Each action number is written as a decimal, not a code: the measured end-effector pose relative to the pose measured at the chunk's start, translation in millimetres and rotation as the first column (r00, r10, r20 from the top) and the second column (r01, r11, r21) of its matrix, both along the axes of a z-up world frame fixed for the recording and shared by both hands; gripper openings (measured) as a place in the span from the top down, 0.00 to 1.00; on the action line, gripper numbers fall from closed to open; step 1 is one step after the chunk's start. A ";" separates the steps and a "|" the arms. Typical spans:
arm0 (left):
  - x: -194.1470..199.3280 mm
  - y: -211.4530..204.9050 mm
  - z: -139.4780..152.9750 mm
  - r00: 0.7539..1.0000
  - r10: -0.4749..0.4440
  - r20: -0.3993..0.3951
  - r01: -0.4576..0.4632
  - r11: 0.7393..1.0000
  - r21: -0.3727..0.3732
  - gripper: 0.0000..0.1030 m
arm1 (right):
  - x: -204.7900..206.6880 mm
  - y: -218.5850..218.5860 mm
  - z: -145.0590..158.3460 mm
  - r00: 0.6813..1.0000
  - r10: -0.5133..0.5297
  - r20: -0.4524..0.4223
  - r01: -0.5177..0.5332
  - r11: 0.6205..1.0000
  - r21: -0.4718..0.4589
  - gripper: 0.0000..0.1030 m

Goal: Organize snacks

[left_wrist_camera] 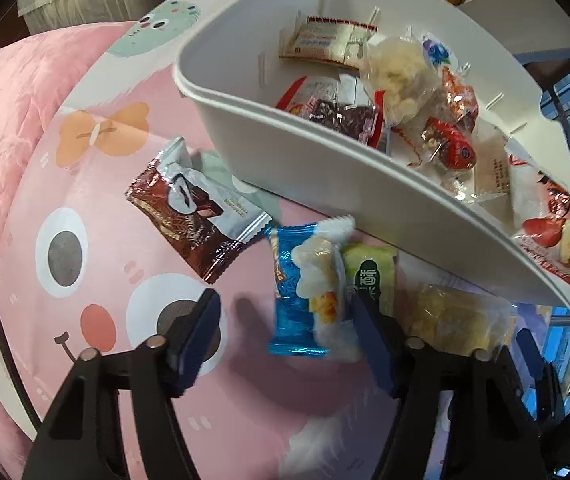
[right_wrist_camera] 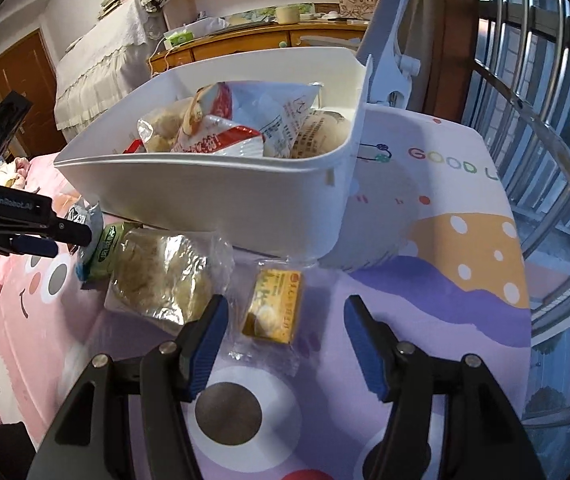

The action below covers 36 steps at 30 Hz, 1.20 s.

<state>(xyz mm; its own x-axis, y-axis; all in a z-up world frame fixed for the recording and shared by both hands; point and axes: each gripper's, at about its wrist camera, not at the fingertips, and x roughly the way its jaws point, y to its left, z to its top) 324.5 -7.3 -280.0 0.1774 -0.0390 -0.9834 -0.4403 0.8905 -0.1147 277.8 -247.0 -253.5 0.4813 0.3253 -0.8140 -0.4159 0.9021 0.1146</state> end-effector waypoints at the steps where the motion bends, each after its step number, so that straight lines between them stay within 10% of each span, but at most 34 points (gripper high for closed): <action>1: 1.0 -0.4 -1.9 1.000 -0.004 -0.004 0.004 1.000 0.003 0.43 | 0.4 0.4 -0.1 1.000 0.004 0.004 -0.004 1.000 0.004 0.46; 15: 12.1 -7.0 -4.8 0.999 -0.013 0.030 0.013 0.999 -0.030 0.71 | 8.9 5.3 -8.1 0.999 0.007 -0.041 -0.007 1.000 -0.007 0.67; 36: -23.0 4.9 35.6 0.991 -0.130 0.029 0.129 0.992 0.007 0.73 | -17.2 13.2 16.6 0.993 0.016 -0.116 -0.023 0.998 -0.060 0.73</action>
<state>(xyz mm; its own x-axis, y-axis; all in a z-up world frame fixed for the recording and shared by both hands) 301.5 -2.4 -244.3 0.2003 -0.0581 -0.9780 -0.3177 0.9404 -0.1210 260.6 -233.7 -236.9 0.3769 0.2816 -0.8824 -0.4204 0.9009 0.1079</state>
